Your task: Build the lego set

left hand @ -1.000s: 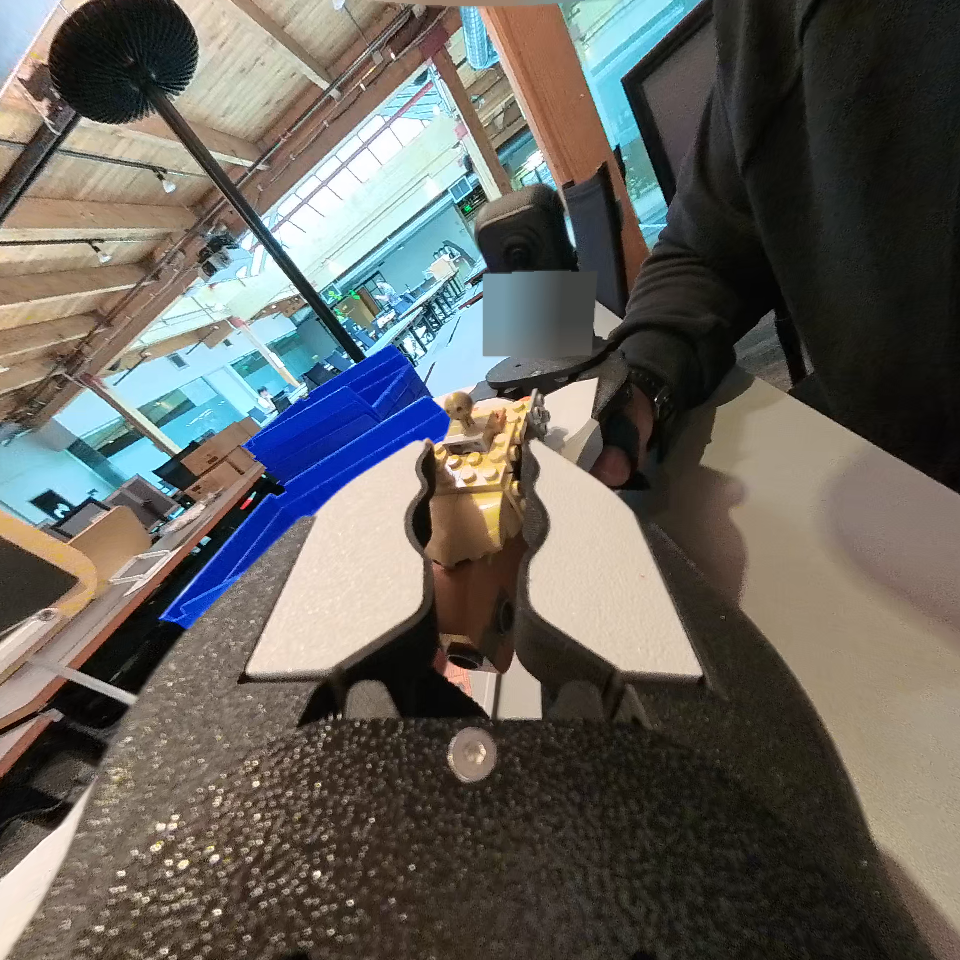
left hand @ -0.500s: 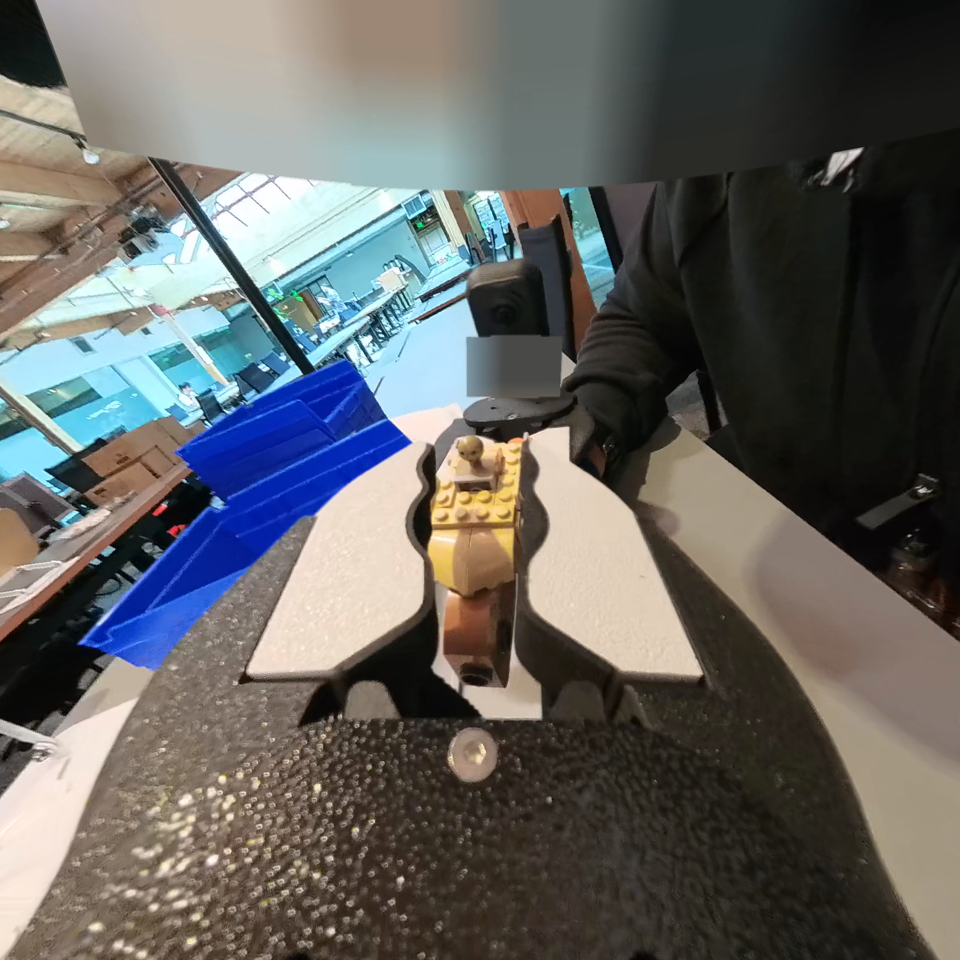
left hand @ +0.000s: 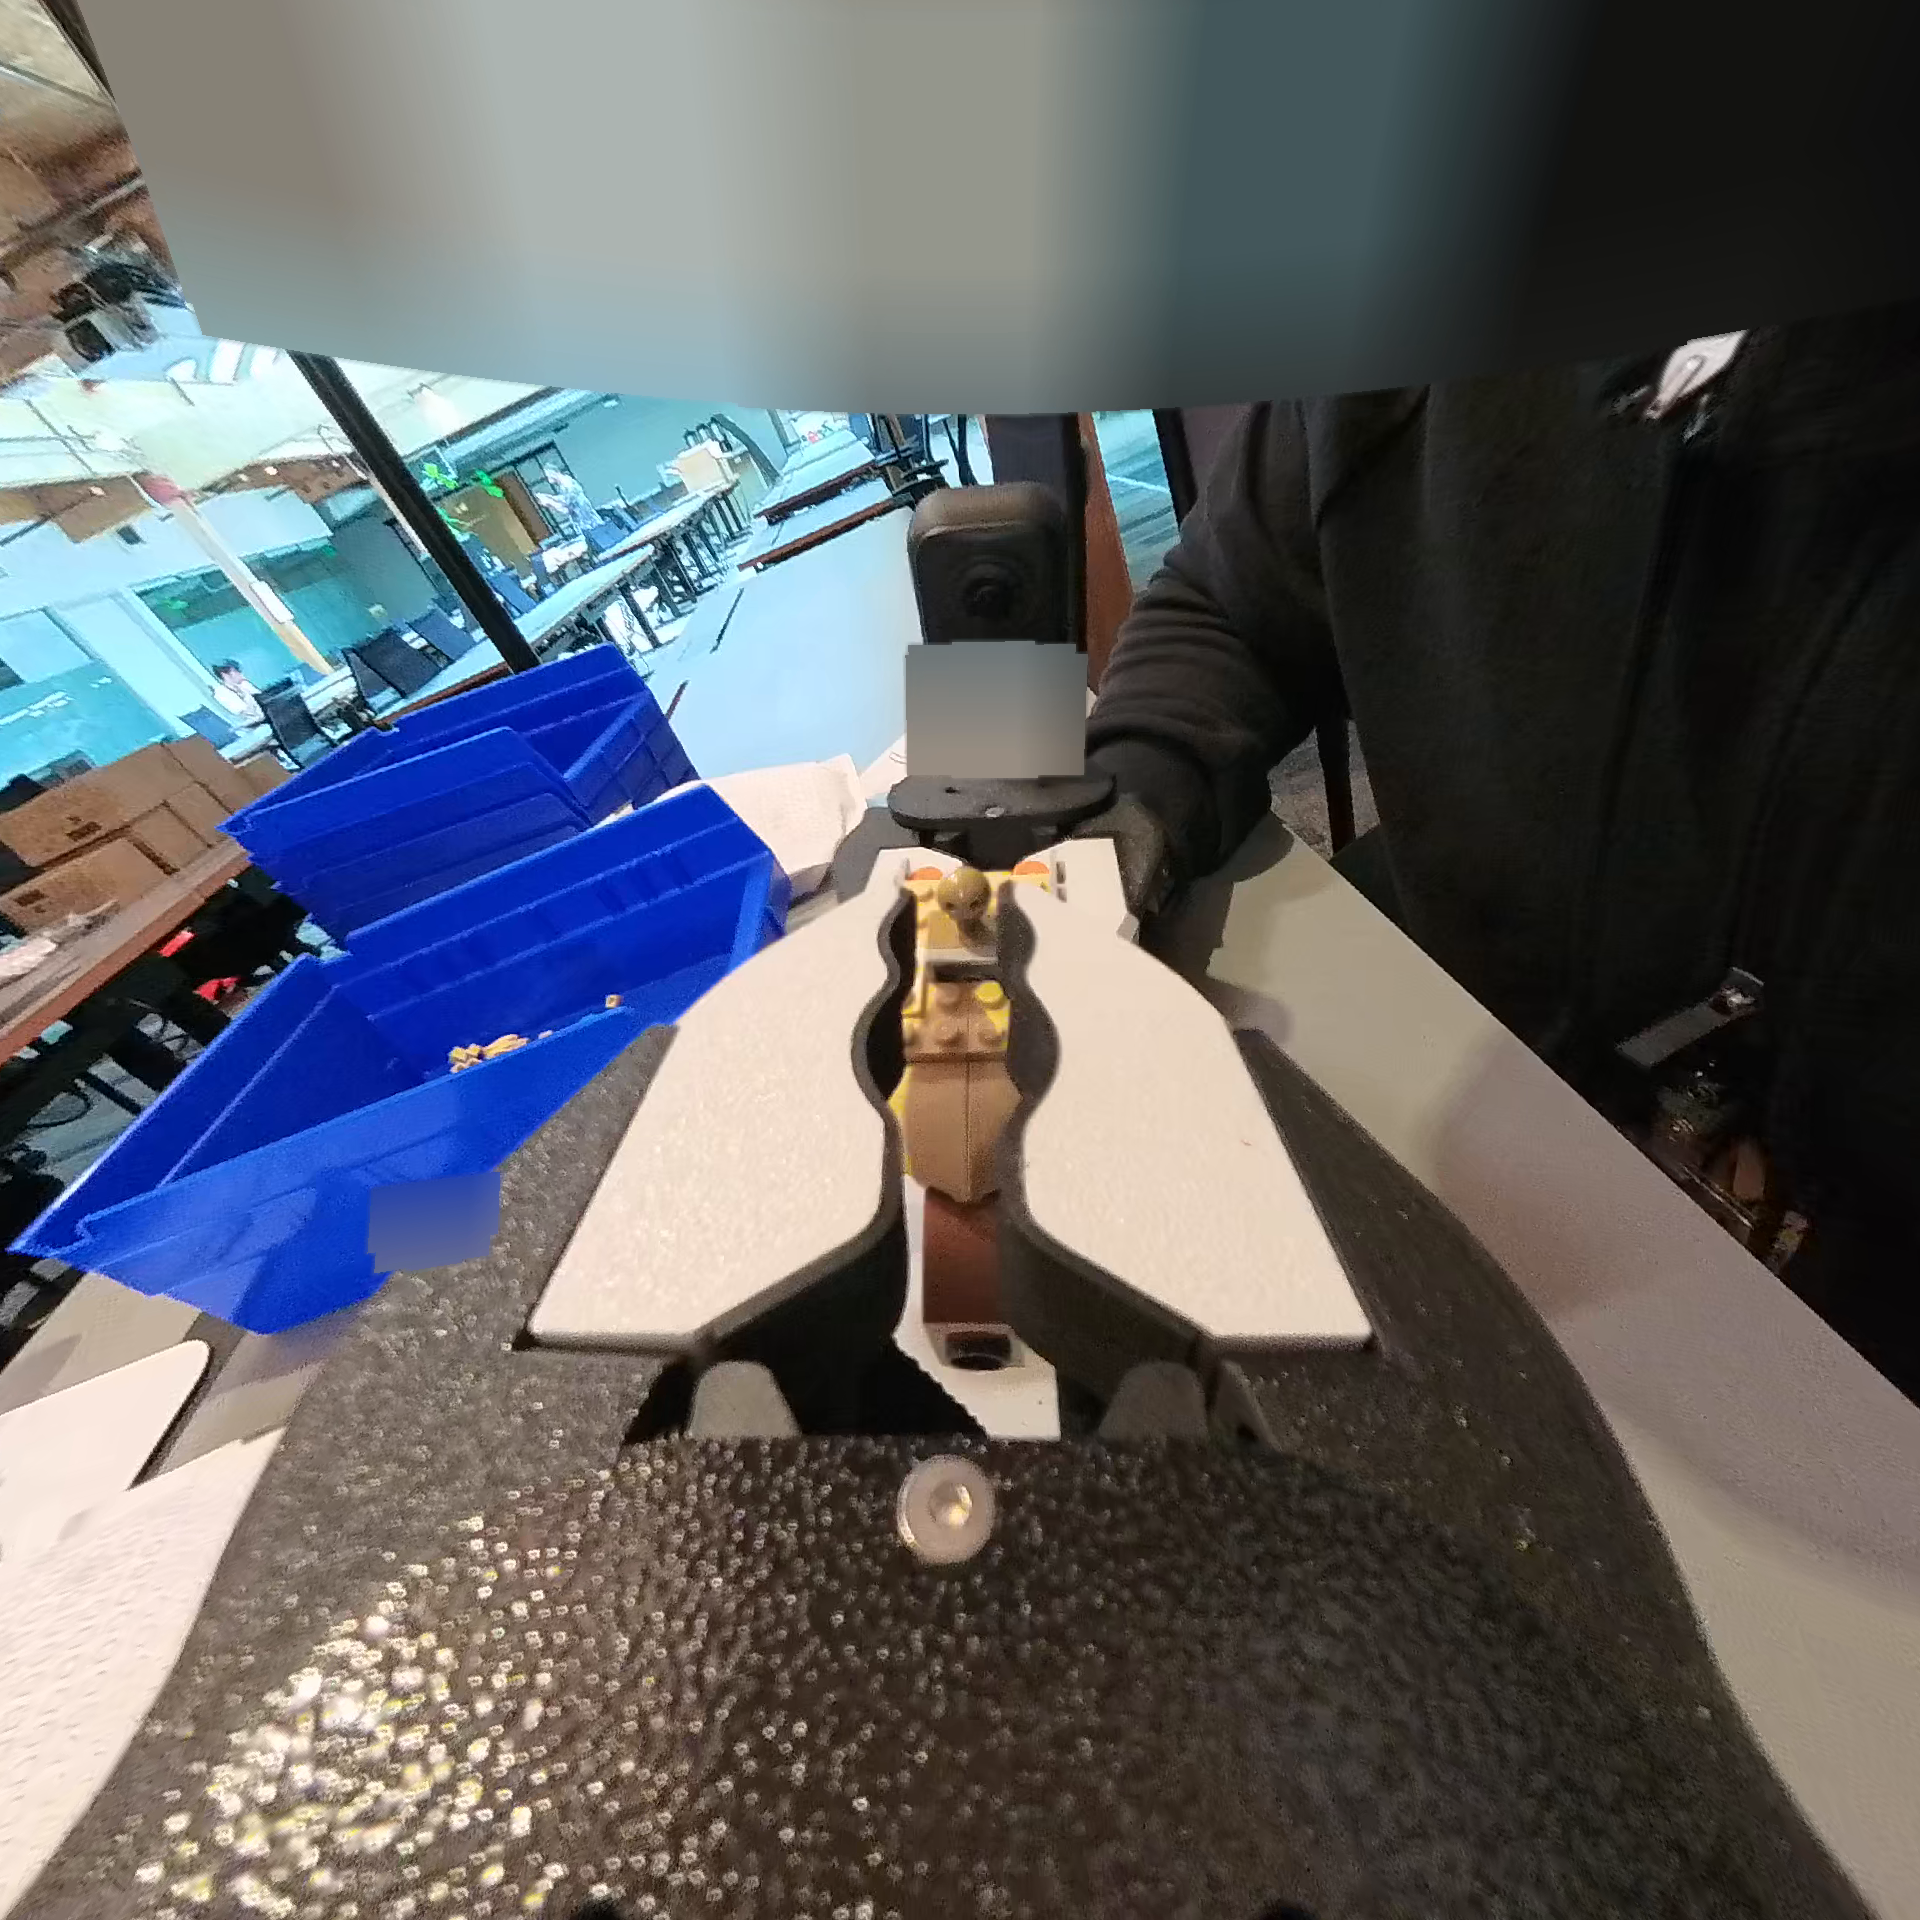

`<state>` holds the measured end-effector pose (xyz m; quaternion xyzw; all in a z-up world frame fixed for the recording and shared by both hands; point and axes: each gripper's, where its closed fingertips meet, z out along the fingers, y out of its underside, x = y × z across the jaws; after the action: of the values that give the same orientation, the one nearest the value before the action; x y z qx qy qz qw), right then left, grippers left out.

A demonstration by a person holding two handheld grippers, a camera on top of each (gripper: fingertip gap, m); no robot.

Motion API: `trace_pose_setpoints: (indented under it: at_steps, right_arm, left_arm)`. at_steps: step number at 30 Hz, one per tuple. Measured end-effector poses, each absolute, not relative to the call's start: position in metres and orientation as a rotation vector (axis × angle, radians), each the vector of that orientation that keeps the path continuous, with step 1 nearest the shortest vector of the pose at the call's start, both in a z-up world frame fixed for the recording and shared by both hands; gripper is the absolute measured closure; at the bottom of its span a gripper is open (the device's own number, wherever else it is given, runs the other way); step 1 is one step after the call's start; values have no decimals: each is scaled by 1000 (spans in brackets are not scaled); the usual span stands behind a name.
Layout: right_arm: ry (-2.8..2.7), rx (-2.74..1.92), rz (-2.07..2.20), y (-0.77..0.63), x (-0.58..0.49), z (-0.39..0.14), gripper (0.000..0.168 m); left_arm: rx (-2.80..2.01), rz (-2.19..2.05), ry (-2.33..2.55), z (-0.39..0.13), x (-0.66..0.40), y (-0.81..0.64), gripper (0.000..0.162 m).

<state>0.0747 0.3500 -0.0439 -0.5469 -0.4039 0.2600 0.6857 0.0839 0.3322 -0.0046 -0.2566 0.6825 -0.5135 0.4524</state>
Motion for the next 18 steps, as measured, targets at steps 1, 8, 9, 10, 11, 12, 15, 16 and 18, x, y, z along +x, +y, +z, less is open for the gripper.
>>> trace_pose_setpoints:
  at_steps: [1, 8, 9, 10, 11, 12, 15, 16, 18]
  right_arm:
    - [-905, -1226, 582, 350, 75, -44, 146]
    - [-916, -1223, 579, 349, 73, -45, 146]
    - [-915, -1222, 579, 349, 73, -45, 146]
    - [-915, -1223, 575, 349, 74, -45, 146]
    - [-912, -1222, 573, 349, 74, -45, 146]
    - [-910, -1222, 573, 350, 74, -45, 146]
    - [-908, -1220, 558, 350, 75, -44, 146]
    - [-908, -1221, 555, 351, 75, -44, 146]
    - [-909, -1221, 551, 351, 76, -45, 146]
  left_arm:
    - [-640, -1267, 1697, -6, 84, 332, 148]
    - [-669, -1267, 1731, -13, 86, 332, 142]
    - [-672, -1262, 1741, -15, 86, 331, 143]
    - [-670, -1262, 1742, -15, 86, 331, 144]
    - [-671, -1263, 1744, -15, 86, 331, 145]
    - [-676, -1266, 1746, -15, 86, 331, 146]
    - [-689, -1270, 1746, -16, 87, 331, 146]
    - [-696, -1275, 1746, -16, 87, 331, 146]
    - [-720, -1299, 1744, -17, 87, 332, 146]
